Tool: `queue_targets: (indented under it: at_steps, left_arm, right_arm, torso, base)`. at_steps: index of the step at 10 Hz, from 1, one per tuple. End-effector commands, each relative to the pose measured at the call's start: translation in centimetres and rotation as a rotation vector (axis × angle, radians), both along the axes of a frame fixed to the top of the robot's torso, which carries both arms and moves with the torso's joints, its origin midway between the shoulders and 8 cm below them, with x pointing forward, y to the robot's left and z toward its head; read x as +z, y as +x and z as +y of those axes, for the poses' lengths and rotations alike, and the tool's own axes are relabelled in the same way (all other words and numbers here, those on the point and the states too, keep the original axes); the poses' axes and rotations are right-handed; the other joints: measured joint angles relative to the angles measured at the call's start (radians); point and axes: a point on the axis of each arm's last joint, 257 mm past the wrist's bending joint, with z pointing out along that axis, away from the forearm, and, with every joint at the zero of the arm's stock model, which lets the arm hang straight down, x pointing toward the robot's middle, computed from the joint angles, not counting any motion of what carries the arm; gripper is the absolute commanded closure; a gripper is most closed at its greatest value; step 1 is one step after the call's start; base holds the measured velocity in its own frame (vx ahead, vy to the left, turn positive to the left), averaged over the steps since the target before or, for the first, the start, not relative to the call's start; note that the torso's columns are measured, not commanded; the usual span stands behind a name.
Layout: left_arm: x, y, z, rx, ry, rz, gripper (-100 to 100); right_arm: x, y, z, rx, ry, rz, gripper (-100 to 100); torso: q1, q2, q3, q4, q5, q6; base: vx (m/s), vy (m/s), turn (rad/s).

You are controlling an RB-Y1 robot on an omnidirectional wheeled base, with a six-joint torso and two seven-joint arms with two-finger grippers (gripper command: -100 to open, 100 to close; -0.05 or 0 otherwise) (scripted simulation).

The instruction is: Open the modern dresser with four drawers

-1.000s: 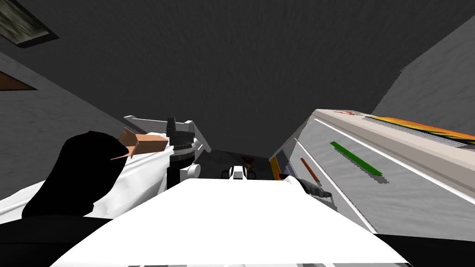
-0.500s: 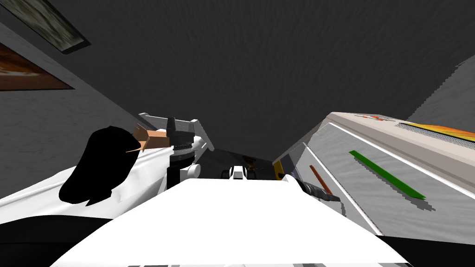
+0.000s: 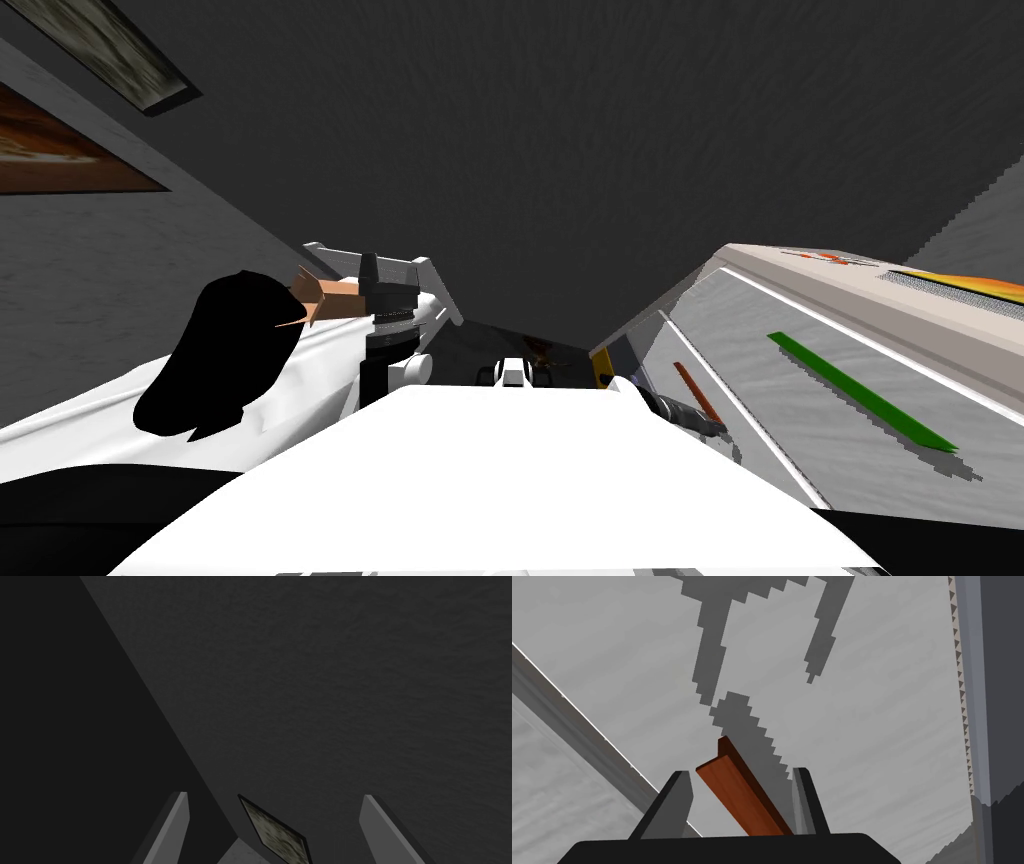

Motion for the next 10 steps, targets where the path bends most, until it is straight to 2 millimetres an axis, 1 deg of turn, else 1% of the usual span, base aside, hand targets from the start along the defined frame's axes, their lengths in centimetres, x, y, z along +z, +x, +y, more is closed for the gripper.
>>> queue_targets:
  at_steps: [1, 3, 4, 5, 6, 7, 8, 9, 10]
  left_arm:
    - [0.0, 0.0, 0.0, 0.0, 0.0, 0.0, 0]
    - [0.0, 0.0, 0.0, 0.0, 0.0, 0.0, 0]
    - [0.0, 0.0, 0.0, 0.0, 0.0, 0.0, 0]
    - [0.0, 0.0, 0.0, 0.0, 0.0, 0.0, 0]
    - [0.0, 0.0, 0.0, 0.0, 0.0, 0.0, 0]
    - [0.0, 0.0, 0.0, 0.0, 0.0, 0.0, 0]
    - [0.0, 0.0, 0.0, 0.0, 0.0, 0.0, 0]
    - [0.0, 0.0, 0.0, 0.0, 0.0, 0.0, 0]
    - [0.0, 0.0, 0.0, 0.0, 0.0, 0.0, 0]
  right_arm:
    - [0.3, 0.3, 0.7, -0.004, 0.0, 0.001, 100]
    - [0.5, 0.6, 1.2, -0.007, 0.0, 0.001, 100]
    - [0.4, 0.5, 1.1, -0.005, 0.0, 0.0, 100]
    - [1.1, 1.8, 0.6, -0.001, -0.009, -0.064, -100]
    - [1.2, 2.1, 0.5, 0.0, -0.01, -0.077, -100]
    - [1.6, 2.8, 0.2, 0.003, -0.015, -0.11, -100]
    - [2.1, 3.5, -0.1, 0.006, -0.02, -0.148, -100]
    - [1.8, 3.1, 0.2, 0.003, -0.017, -0.124, -100]
    - [1.9, 3.2, 0.1, 0.004, -0.018, -0.129, -100]
  torso:
    - [0.006, -0.002, -0.001, 0.0, 0.001, 0.0]
    - [0.004, -0.002, -0.001, -0.001, 0.001, 0.0]
    - [0.002, -0.002, -0.001, -0.001, 0.001, 0.0]
    - [-0.005, 0.0, 0.0, 0.0, -0.001, 0.0]
    - [-0.012, 0.001, 0.001, 0.0, -0.003, 0.0]
    - [-0.011, 0.003, 0.002, 0.001, -0.003, 0.0]
    - [-0.005, 0.001, 0.001, 0.0, -0.002, 0.0]
    - [-0.002, -0.001, -0.001, 0.0, -0.001, 0.0]
    - [0.005, -0.003, -0.002, -0.001, 0.001, 0.0]
  base:
    - [0.018, 0.159, 0.022]
    - [0.035, 0.184, 0.014]
    - [0.013, 0.095, -0.003]
    - [-0.017, -0.053, -0.04]
    - [-0.063, -0.133, -0.027]
    - [-0.065, -0.152, -0.007]
    - [-0.047, -0.189, -0.038]
    - [-0.022, -0.096, -0.001]
    - [-0.006, -0.022, 0.004]
